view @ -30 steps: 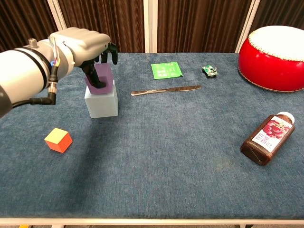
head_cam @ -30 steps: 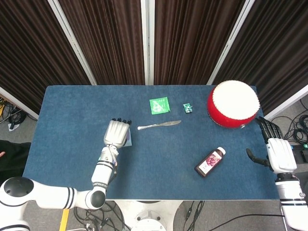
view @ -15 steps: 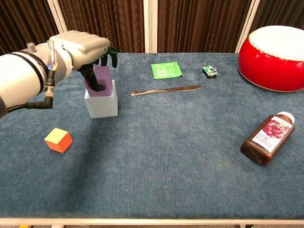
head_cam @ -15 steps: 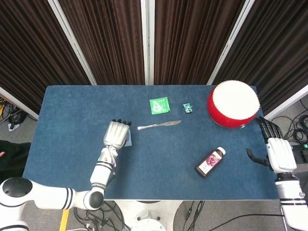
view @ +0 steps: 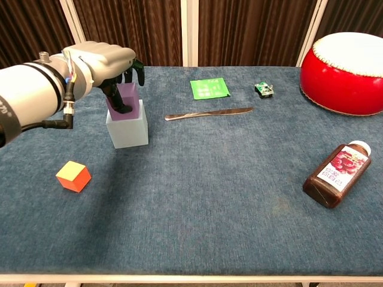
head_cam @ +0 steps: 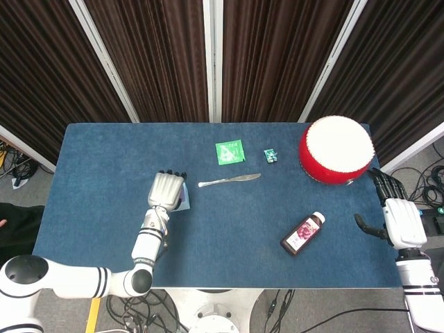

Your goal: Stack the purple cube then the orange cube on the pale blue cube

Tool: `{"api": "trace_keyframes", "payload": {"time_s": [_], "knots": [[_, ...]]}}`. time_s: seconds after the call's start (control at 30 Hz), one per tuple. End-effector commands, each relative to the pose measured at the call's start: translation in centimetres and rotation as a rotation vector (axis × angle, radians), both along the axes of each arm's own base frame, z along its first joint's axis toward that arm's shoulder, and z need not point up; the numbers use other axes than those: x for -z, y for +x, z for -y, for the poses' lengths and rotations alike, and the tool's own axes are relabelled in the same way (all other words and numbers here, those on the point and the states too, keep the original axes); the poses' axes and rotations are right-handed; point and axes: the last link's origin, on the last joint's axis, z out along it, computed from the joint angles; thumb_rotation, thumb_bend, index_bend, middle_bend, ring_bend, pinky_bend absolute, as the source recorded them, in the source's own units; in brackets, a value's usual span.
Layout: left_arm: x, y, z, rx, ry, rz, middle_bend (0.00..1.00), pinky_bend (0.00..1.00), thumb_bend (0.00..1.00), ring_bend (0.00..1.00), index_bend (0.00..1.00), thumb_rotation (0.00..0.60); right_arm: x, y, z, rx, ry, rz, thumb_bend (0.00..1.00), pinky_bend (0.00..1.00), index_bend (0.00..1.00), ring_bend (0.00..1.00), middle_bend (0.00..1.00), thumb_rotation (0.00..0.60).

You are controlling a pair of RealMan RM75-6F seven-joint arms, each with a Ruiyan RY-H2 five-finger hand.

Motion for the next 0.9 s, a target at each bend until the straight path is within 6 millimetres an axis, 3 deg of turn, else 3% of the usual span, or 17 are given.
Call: {"api": "trace_keyframes", "payload": {"time_s": [0.03,0.23,0.5,0.6,0.8,0.9], "knots": [[-0.1,0.0,0.1,-0.007,-0.007,0.015,0.54,0.38,0.3,0.35,0.34,0.6,0.0,0.0,0.0,0.0,0.0,0.0,0.22,0.0,0.0,0.0,0.03,0.6],[-0.8,0.2,0.1,-0.018,-0.018,0.046,0.39,0.34,0.21,0.29,0.23,0.6,0.1,0.1,0.1,0.001,0.002,-0.002,0.22,0.0,0.0,0.0,0.03,0.6],[-3.2,-0.3,0.9,-0.037,-0.008,0.045,0.35,0.3,0.18,0.25,0.2,0.6,0.2,0.1,0.1,0.002,0.009,-0.007,0.22,0.0,0.0,0.0,0.03,0.6],[-5.1,-1.4,1.6,-0.057,0.023,0.043,0.35,0.3,0.18,0.25,0.2,0.6,0.2,0.1,0.0,0.0,0.008,-0.005,0.22,0.0,0.0,0.0,0.03,0.6],[-10.5,-5.8,3.8,-0.135,0.134,0.093,0.35,0.31,0.18,0.26,0.22,0.6,0.0,0.1,0.0,0.0,0.003,0.001,0.22,0.0,0.0,0.0,0.03,0.6],[-12.0,-7.9,5.0,-0.174,0.179,0.125,0.35,0.31,0.18,0.26,0.23,0.6,0.1,0.1,0.0,0.0,0.007,-0.004,0.22,0.0,0.0,0.0,0.03,0.6]]}}
